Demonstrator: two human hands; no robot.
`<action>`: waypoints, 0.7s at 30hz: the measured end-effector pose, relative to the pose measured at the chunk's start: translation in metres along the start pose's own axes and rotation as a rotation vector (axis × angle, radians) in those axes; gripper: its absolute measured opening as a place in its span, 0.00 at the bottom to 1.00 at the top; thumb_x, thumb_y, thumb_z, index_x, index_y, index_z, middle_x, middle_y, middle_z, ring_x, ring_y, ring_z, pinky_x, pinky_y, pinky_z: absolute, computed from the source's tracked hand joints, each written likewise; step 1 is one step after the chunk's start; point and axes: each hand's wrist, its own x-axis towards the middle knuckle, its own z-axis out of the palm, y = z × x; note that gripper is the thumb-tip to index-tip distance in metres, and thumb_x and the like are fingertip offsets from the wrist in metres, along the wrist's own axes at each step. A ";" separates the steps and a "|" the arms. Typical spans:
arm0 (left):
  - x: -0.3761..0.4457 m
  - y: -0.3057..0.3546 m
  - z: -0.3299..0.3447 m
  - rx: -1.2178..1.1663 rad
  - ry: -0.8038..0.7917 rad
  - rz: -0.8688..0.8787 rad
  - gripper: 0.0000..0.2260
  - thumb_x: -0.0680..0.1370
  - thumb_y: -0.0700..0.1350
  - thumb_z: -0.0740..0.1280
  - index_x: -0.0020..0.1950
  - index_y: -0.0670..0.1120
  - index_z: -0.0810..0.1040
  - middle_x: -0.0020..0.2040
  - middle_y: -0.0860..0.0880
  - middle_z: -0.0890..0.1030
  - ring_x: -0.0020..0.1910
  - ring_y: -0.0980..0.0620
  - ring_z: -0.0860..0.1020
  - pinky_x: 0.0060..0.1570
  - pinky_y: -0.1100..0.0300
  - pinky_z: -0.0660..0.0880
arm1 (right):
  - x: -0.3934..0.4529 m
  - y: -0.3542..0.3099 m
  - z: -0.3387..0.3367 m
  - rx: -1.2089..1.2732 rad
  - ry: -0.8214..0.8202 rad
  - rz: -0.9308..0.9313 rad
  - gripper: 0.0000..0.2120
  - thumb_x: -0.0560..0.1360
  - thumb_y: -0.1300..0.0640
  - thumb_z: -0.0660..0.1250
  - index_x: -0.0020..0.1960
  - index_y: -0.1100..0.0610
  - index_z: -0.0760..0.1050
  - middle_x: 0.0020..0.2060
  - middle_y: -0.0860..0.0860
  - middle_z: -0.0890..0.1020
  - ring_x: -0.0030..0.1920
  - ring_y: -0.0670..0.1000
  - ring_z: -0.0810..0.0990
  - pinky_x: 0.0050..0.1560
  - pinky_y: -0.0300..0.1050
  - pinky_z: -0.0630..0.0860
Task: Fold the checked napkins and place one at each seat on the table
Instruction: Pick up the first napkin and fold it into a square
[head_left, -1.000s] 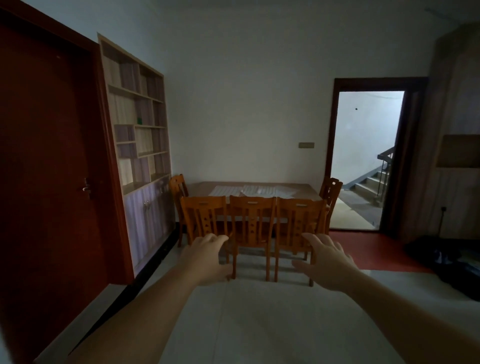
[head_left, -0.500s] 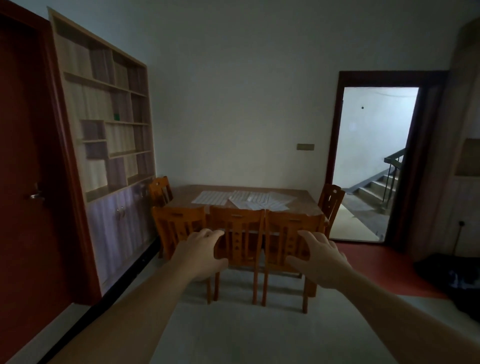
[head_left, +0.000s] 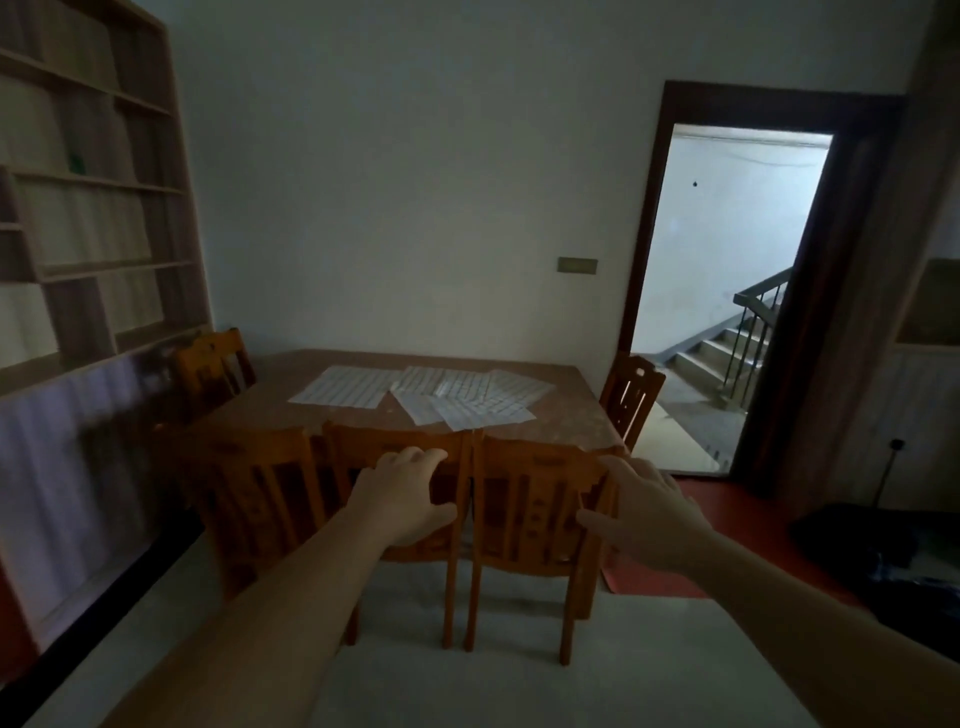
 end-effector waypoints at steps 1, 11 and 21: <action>0.024 0.005 -0.001 0.021 0.003 0.021 0.34 0.74 0.62 0.64 0.77 0.55 0.55 0.77 0.50 0.61 0.74 0.47 0.61 0.69 0.44 0.64 | 0.019 0.007 -0.003 -0.008 0.009 0.004 0.41 0.68 0.29 0.61 0.75 0.41 0.51 0.73 0.51 0.62 0.71 0.57 0.64 0.67 0.63 0.67; 0.234 0.079 0.035 0.044 0.004 0.078 0.36 0.74 0.63 0.64 0.78 0.55 0.53 0.77 0.50 0.62 0.73 0.47 0.63 0.65 0.47 0.67 | 0.209 0.114 0.004 0.013 0.030 -0.018 0.39 0.70 0.29 0.61 0.75 0.39 0.52 0.75 0.49 0.58 0.72 0.57 0.62 0.68 0.63 0.64; 0.462 0.174 0.086 0.049 -0.023 0.018 0.35 0.74 0.61 0.64 0.78 0.55 0.56 0.76 0.50 0.63 0.73 0.47 0.63 0.68 0.45 0.65 | 0.430 0.270 0.002 0.110 -0.029 0.007 0.38 0.70 0.29 0.60 0.74 0.41 0.54 0.73 0.50 0.62 0.71 0.58 0.64 0.67 0.62 0.67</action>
